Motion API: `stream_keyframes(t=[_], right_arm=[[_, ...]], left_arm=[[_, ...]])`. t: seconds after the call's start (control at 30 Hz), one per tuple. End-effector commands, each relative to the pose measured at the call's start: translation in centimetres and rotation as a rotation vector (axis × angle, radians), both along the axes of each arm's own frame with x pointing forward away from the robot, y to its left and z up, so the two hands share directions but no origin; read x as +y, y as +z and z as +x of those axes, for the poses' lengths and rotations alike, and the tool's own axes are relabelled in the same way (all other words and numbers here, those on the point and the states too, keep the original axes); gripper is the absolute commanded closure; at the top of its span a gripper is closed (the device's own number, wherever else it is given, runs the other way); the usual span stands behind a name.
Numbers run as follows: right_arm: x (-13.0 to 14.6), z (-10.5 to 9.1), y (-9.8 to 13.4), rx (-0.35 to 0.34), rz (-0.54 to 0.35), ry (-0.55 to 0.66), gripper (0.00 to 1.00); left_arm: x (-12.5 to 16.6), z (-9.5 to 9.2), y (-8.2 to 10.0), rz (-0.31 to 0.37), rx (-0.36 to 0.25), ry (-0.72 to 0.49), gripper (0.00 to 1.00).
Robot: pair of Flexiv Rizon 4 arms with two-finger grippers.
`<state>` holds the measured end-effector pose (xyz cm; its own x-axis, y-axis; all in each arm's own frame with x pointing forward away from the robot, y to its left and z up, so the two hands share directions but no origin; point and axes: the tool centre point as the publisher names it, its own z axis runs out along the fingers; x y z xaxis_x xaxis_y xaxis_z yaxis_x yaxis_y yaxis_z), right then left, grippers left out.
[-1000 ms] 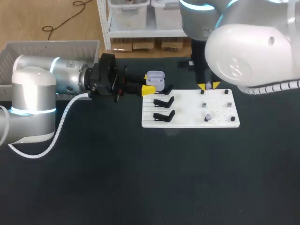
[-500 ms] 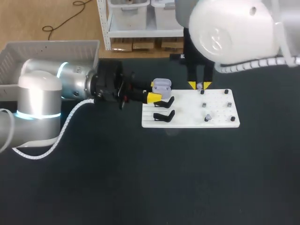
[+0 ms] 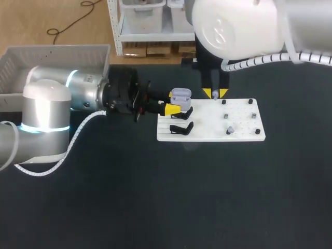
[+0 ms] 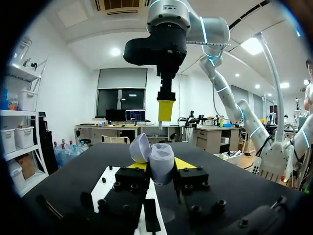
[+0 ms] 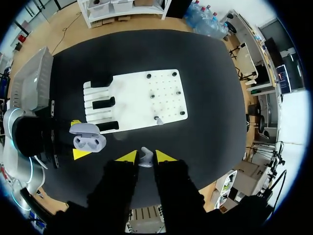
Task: Pick up each earbud case from the left stands, insert the matching earbuds, close the lid, and place the case in the box.
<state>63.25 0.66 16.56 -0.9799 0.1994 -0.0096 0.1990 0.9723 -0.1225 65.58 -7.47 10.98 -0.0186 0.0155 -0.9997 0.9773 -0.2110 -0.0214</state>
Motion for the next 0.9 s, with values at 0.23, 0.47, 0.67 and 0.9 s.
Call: stream_keyframes(t=[0.23, 0.47, 0.67, 0.9], right_arm=[[1.8, 0.4, 0.8, -0.017, 0.006, 0.004, 1.0], [3.7, 1.0, 1.7, -0.011, -0.011, -0.017, 1.0], [4.6, 1.1, 1.8, 0.001, -0.017, -0.02, 1.0], [5.1, 0.9, 1.7, 0.012, -0.027, -0.023, 1.0]], left_arm=[[0.0, 0.1, -0.1, -0.002, -0.002, -0.002, 1.0], [0.0, 0.1, -0.1, -0.002, -0.002, -0.002, 1.0], [0.1, 0.1, -0.2, -0.007, -0.038, 0.015, 1.0], [0.0, 0.4, -0.3, 0.013, -0.126, 0.036, 1.0]])
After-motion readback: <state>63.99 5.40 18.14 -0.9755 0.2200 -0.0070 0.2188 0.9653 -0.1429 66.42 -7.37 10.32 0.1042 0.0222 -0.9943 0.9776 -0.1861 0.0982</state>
